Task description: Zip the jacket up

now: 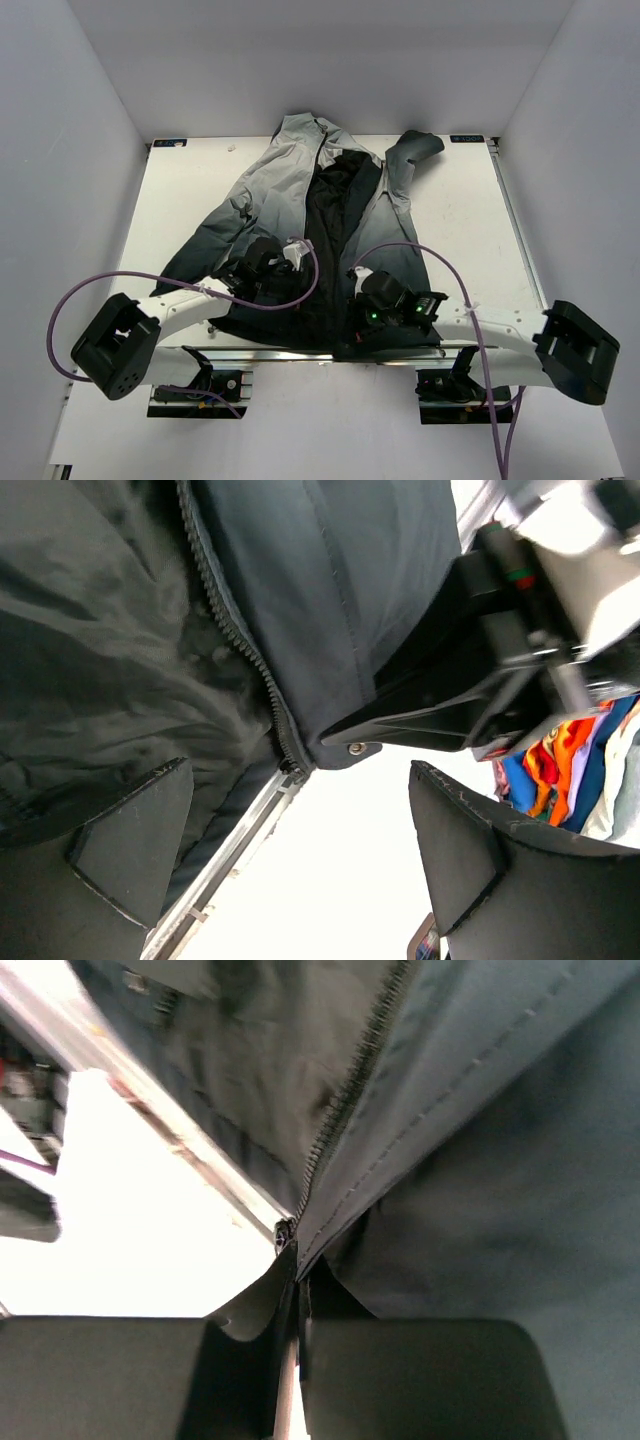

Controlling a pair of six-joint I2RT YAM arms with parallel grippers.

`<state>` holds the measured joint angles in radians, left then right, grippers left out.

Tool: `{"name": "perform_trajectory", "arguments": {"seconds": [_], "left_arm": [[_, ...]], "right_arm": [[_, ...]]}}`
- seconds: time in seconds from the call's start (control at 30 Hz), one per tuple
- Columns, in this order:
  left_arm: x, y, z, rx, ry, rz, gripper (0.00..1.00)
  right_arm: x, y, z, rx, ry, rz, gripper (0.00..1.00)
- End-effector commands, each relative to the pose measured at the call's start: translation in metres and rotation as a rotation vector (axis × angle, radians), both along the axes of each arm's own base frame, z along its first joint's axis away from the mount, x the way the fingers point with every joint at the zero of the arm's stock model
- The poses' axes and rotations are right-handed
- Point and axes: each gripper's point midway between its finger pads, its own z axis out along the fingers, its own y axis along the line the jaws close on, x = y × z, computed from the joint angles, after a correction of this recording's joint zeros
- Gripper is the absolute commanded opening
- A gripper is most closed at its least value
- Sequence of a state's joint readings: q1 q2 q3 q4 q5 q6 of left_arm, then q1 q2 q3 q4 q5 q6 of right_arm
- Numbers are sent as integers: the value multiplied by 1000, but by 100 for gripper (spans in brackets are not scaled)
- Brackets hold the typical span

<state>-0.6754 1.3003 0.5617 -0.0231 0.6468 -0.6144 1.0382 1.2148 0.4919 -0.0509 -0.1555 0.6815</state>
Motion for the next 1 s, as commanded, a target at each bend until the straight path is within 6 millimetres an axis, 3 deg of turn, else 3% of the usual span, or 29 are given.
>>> {"name": "perform_trajectory", "arguments": {"seconds": [0.0,0.13,0.27,0.5,0.8,0.97], "left_arm": [[-7,-9,13,-45,-34,-62,98],[-11,-18,25,-111,-69,-120,94],[-16,-23,34,-168,-80,-152,93],[-15,-30,40,-205,-98,-156,84],[-14,-44,19,-156,-65,-171,76],[-11,-53,20,-172,-73,-148,63]], "right_arm": [[7,9,29,106,-77,-3,0],[17,12,69,202,-165,-17,0],[23,5,87,190,-206,-24,0],[16,6,84,202,-180,6,0],[9,4,87,240,-177,18,0],[7,0,81,237,-156,0,0]]}}
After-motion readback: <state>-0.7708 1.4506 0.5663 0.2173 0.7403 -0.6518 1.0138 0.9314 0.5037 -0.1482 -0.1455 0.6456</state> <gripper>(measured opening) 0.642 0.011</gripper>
